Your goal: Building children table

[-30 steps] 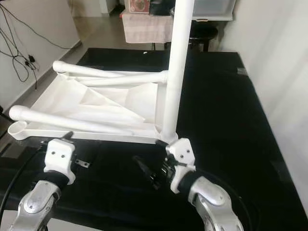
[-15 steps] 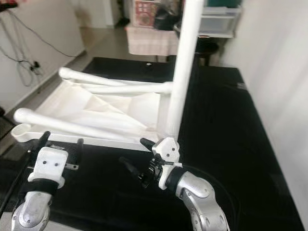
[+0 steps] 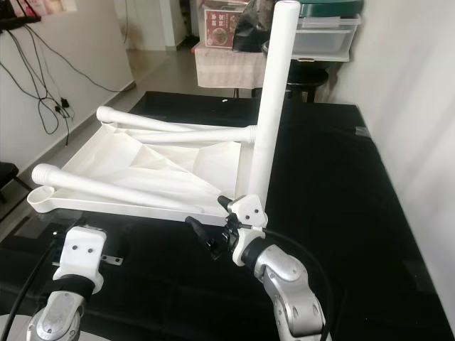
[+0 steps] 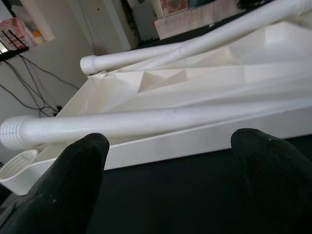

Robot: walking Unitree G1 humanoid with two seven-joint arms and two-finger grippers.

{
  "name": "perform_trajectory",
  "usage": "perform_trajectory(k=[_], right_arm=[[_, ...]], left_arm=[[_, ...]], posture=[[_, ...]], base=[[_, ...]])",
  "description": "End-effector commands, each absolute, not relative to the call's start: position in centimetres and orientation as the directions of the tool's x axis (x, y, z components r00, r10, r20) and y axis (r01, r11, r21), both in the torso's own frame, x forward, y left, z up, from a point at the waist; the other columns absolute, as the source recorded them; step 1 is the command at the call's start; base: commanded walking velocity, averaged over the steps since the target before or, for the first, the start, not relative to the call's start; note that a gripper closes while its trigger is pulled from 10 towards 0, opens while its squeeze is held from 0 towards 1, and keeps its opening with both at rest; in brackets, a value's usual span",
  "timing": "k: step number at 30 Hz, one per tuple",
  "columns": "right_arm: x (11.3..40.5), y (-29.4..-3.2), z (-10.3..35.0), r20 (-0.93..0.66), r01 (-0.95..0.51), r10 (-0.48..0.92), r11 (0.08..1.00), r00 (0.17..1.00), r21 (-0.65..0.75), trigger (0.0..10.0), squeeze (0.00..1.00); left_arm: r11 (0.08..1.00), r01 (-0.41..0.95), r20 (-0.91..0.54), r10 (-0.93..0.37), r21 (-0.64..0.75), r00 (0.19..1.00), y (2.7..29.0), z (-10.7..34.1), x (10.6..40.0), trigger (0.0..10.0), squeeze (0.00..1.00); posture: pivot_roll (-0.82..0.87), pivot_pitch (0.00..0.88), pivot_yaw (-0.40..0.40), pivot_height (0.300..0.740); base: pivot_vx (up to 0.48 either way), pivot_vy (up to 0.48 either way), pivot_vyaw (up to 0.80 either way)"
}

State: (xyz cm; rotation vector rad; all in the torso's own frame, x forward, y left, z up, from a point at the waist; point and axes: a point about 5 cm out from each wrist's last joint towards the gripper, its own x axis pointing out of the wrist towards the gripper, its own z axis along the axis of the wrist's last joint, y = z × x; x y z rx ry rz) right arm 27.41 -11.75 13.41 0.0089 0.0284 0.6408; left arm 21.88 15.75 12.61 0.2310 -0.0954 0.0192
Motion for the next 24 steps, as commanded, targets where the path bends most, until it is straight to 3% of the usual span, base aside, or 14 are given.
perform_trajectory(k=[1,12,24], right_arm=[[27.8,-11.8,13.4,-0.021,-0.580,0.579,0.815,0.815,0.004,10.0,0.00],[29.3,-11.7,13.5,-0.022,-0.545,0.545,0.838,0.838,0.009,10.0,0.00],[31.3,-10.9,15.1,0.017,-0.490,0.491,0.871,0.871,-0.035,10.0,0.00]], left_arm=[[0.980,-0.026,0.097,0.007,0.198,0.995,15.8,12.6,21.9,10.0,0.00],[0.983,-0.051,0.115,0.031,0.174,0.993,16.4,13.5,22.7,10.0,0.00],[0.991,-0.101,0.136,0.088,0.087,0.987,19.1,14.9,24.3,10.0,0.00]], posture=[[-0.01,0.014,0.031,0.740],[0.01,0.010,0.012,0.740],[0.00,0.000,0.004,0.740]], base=[[0.000,0.000,0.00],[0.000,0.477,0.00],[0.000,0.480,0.00]])
